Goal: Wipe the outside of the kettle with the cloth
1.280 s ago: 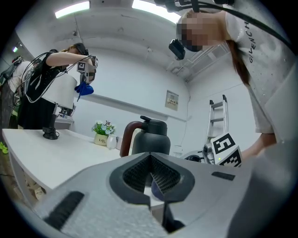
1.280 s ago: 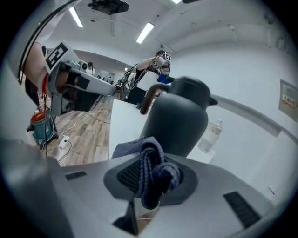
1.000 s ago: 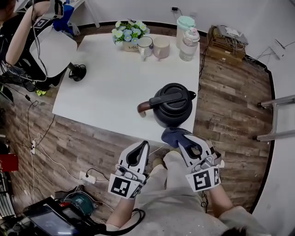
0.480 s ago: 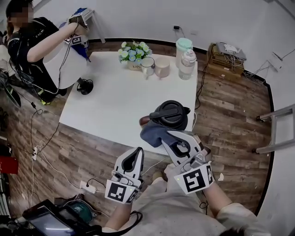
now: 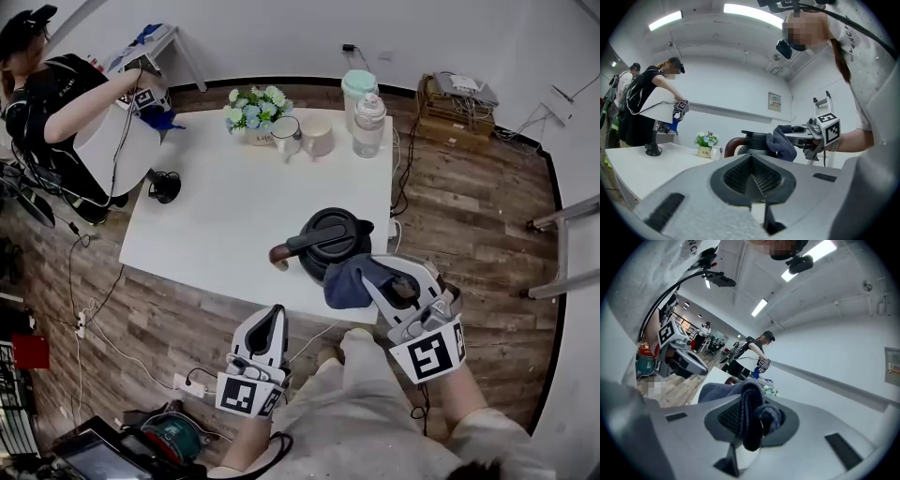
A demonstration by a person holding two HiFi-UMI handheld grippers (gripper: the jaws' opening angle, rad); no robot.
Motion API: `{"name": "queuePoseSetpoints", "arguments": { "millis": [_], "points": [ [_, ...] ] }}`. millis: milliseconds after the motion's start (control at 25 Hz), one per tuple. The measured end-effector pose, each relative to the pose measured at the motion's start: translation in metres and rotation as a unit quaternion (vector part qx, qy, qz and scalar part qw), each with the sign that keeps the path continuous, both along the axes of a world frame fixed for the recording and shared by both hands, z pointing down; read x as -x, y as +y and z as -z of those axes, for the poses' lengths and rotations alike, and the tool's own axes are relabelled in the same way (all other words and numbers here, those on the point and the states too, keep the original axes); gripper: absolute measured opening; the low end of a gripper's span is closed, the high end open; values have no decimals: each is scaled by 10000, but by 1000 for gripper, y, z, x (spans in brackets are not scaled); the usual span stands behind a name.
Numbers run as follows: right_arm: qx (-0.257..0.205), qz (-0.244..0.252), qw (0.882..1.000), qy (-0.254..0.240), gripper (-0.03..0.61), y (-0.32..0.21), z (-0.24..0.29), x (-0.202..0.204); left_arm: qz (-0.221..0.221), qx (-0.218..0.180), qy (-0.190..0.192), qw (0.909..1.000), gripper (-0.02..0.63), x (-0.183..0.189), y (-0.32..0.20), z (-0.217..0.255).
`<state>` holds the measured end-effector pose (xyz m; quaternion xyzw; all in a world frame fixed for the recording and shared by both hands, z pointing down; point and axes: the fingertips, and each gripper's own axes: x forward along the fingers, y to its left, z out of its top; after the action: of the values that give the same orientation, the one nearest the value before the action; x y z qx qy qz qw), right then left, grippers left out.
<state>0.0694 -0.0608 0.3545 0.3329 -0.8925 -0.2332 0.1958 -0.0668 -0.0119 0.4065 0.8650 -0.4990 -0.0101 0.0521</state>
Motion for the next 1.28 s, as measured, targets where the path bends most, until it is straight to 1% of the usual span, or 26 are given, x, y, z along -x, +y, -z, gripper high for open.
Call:
{"name": "queuePoseSetpoints", "arguments": {
  "millis": [120, 240, 320, 440, 480, 560, 600, 640, 680, 720, 760, 800, 880, 920, 960, 1040, 1080, 1120, 1200, 1240, 1280],
  "points": [
    [80, -254, 9996, -118, 63, -14, -2, -21, -79, -11, 12, 10000, 8, -13, -4, 3],
    [236, -540, 9971, -475, 63, -29, -4, -38, -133, -22, 12, 9999, 8, -23, -8, 6],
    [278, -742, 9950, -610, 63, -41, -3, -48, -106, -39, 5, 9999, 8, -24, -12, 9],
    [76, -918, 9940, -597, 63, -57, 13, -67, 12, -86, 19, 10000, 8, -20, -20, 16],
    [17, -985, 9929, -664, 63, -62, 22, -73, 65, -107, 28, 9999, 8, -17, -22, 19],
    [72, -1117, 9892, -945, 63, -77, 37, -83, 191, -145, 50, 9997, 8, -10, -28, 25],
    [153, -1063, 9889, -1027, 63, -86, 42, -83, 266, -151, 69, 9995, 8, -6, -30, 26],
    [255, -877, 9903, -1051, 63, -97, 44, -79, 352, -150, 94, 9992, 8, -2, -31, 27],
    [391, -562, 9917, -1085, 63, -107, 46, -70, 454, -142, 122, 9988, 8, 2, -32, 27],
    [560, -130, 9914, -1176, 63, -115, 47, -58, 568, -126, 146, 9982, 8, 6, -33, 26],
    [754, 398, 9875, -1322, 63, -122, 47, -44, 688, -102, 165, 9974, 8, 11, -34, 25],
    [978, 958, 9793, -1489, 63, -128, 48, -29, 808, -76, 180, 9965, 8, 15, -35, 23],
    [1514, 1874, 9550, -1731, 63, -136, 45, 0, 1031, -13, 228, 9944, 8, 23, -35, 20],
    [1752, 2189, 9440, -1742, 63, -139, 42, 15, 1130, 40, 275, 9932, 8, 25, -34, 18],
    [1931, 2437, 9356, -1672, 63, -141, 38, 30, 1222, 97, 319, 9919, 8, 27, -32, 16],
    [2184, 2886, 9213, -1421, 63, -141, 30, 60, 1410, 135, 305, 9894, 8, 36, -28, 10],
    [2326, 3144, 9111, -1299, 63, -138, 26, 74, 1510, 141, 282, 9880, 8, 40, -26, 7],
    [2505, 3426, 8977, -1183, 63, -133, 22, 86, 1608, 159, 277, 9865, 8, 44, -24, 5],
    [2930, 3959, 8653, -931, 63, -121, 14, 103, 1764, 199, 297, 9837, 8, 49, -22, 2],
    [3136, 4155, 8499, -810, 63, -115, 9, 107, 1816, 207, 307, 9827, 8, 51, -21, 0],
    [3321, 4283, 8372, -737, 63, -112, 6, 109, 1855, 214, 313, 9819, 8, 52, -21, -1]
  ]
}}
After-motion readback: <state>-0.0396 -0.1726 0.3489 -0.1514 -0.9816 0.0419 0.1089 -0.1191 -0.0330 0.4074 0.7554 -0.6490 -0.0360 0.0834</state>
